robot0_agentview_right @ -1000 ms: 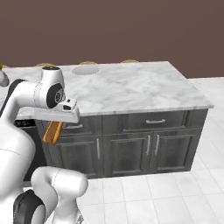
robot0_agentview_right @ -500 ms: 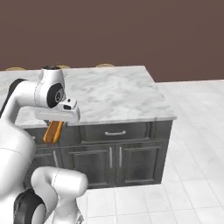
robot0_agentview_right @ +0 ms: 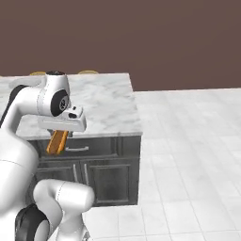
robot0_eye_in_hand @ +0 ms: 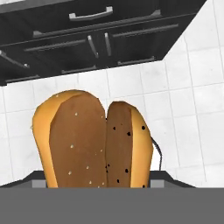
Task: Move the hot dog bun to the plate on the dining table and place the condiment next to that plate. Then navigate to the fridge and take the sausage and place it on the plate as well.
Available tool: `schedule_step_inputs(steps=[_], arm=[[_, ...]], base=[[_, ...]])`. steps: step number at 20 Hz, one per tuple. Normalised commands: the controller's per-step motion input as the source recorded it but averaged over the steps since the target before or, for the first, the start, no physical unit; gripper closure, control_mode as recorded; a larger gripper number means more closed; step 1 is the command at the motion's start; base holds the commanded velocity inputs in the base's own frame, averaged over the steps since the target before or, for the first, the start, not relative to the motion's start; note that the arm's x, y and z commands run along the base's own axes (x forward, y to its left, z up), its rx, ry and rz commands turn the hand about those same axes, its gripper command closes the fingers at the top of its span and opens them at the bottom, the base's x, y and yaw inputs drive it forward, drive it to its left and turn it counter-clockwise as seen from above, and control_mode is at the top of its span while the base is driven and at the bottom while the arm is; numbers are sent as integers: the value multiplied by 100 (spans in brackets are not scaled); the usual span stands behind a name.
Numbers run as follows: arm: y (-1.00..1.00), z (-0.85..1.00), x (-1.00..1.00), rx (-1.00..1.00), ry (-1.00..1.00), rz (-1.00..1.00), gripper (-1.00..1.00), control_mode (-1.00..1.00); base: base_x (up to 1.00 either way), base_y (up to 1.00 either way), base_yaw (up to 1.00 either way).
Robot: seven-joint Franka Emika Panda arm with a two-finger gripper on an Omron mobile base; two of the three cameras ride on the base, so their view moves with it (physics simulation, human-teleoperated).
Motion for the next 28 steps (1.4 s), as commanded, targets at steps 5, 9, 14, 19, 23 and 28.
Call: schedule_step_inputs(steps=[5,9,14,19,23,28], arm=[[0,0,0,0,0,0,100,100],[0,0,0,0,0,0,100,100],[0,0,0,0,0,0,100,100],[0,0,0,0,0,0,100,100],[0,0,0,0,0,0,100,100],[0,0,0,0,0,0,100,100]], base=[[67,-100,17],[67,-100,27],[72,-100,30],[77,-98,34],[78,-95,36],[87,-90,37]])
